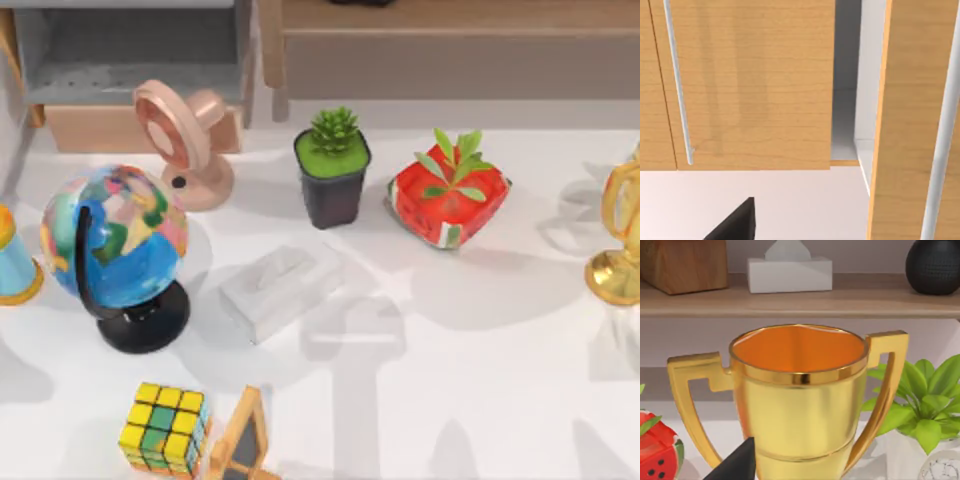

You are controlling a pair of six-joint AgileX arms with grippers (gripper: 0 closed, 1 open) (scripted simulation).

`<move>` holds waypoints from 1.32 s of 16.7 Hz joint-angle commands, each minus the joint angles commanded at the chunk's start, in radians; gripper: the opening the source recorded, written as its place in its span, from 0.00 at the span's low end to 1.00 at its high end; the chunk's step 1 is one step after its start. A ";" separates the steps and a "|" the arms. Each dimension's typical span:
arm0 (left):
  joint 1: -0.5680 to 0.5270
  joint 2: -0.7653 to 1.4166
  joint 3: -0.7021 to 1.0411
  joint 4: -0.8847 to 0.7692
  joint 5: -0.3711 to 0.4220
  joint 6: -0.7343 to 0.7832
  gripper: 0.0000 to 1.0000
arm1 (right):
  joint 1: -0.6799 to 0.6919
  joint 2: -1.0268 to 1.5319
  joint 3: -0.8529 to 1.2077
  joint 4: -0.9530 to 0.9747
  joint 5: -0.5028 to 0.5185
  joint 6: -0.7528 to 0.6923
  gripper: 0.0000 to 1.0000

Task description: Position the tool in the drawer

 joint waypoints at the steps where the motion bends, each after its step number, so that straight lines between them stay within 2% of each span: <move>1: -0.005 0.003 -0.005 0.004 0.002 -0.002 1.00 | 0.000 0.000 0.000 0.000 0.000 0.000 1.00; 6: -0.004 0.003 0.001 0.000 -0.001 -0.002 1.00 | 0.000 0.000 0.000 0.000 0.000 0.000 1.00; 11: -0.062 0.032 0.070 -0.039 -0.055 -0.003 1.00 | 0.000 0.000 0.000 0.000 0.000 0.000 1.00; 15: -0.065 0.034 0.074 -0.042 -0.058 -0.003 1.00 | 0.000 0.000 0.000 0.000 0.000 0.000 1.00; 22: -0.065 0.034 0.074 -0.042 -0.058 -0.003 0.47 | 0.000 0.000 0.000 0.000 0.000 0.000 1.00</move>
